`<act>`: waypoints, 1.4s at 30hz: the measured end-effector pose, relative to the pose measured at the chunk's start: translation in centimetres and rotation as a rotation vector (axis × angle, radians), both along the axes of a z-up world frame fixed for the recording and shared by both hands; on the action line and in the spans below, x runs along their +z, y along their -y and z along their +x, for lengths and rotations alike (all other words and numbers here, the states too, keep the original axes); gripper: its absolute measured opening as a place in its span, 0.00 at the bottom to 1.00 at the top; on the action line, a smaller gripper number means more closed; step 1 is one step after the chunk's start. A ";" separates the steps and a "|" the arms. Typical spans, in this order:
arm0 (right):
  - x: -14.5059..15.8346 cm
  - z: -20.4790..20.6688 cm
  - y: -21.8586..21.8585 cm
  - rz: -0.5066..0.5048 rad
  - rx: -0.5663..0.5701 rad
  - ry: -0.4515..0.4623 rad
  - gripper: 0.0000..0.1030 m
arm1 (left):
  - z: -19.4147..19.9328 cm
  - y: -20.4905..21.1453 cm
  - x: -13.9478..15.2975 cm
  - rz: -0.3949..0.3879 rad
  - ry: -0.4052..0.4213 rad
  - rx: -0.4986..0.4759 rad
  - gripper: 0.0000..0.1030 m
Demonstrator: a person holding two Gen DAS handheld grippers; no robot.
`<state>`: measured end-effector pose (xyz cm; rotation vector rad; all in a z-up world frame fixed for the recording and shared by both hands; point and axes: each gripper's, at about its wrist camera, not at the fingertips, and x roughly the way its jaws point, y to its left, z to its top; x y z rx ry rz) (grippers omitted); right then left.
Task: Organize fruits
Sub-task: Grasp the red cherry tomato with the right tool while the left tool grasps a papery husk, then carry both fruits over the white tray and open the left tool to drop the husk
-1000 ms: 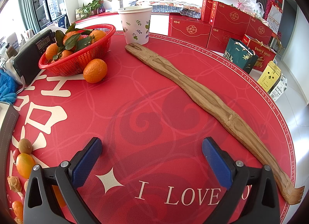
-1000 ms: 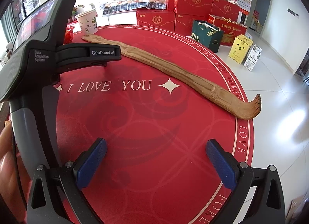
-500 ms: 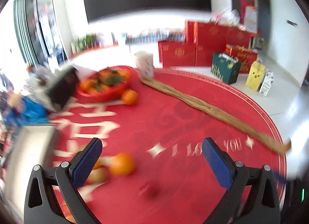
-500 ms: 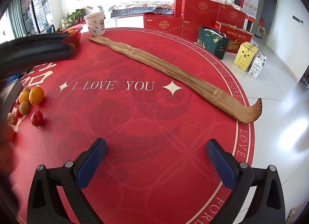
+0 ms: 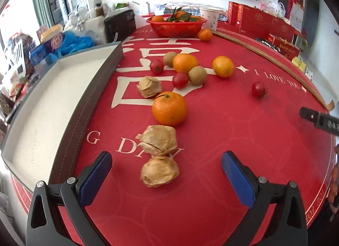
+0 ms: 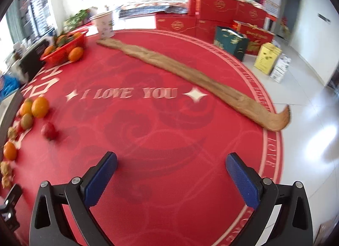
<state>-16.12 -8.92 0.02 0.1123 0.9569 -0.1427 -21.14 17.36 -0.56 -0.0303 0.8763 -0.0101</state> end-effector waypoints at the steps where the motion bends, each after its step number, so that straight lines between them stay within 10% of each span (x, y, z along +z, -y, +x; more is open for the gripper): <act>1: 0.1 -0.1 -0.5 0.020 0.032 0.007 1.00 | -0.1 -0.5 -0.3 -0.028 -0.013 0.002 1.00; 13: -0.3 0.4 -5.0 -0.017 0.203 0.003 1.00 | 0.8 -1.4 0.4 0.003 -0.057 -0.001 1.00; 19: 0.8 2.4 -7.3 0.112 0.327 0.000 1.00 | 0.3 -0.8 0.7 -0.015 -0.040 -0.009 0.89; 22: 1.0 3.9 -10.6 -0.004 0.384 0.006 1.00 | 0.0 -0.7 1.0 -0.014 -0.030 -0.004 0.74; 26: 0.3 4.8 -12.4 -0.034 0.424 -0.011 0.76 | -0.5 -0.8 1.3 -0.014 0.002 0.005 0.38; 30: 0.7 4.7 -11.6 -0.017 0.408 0.027 0.22 | -0.9 -1.2 1.3 -0.041 0.016 -0.013 0.26; 42: 2.3 3.2 -8.3 0.195 0.404 0.126 0.22 | -2.5 -2.0 3.7 -0.035 0.095 -0.056 0.26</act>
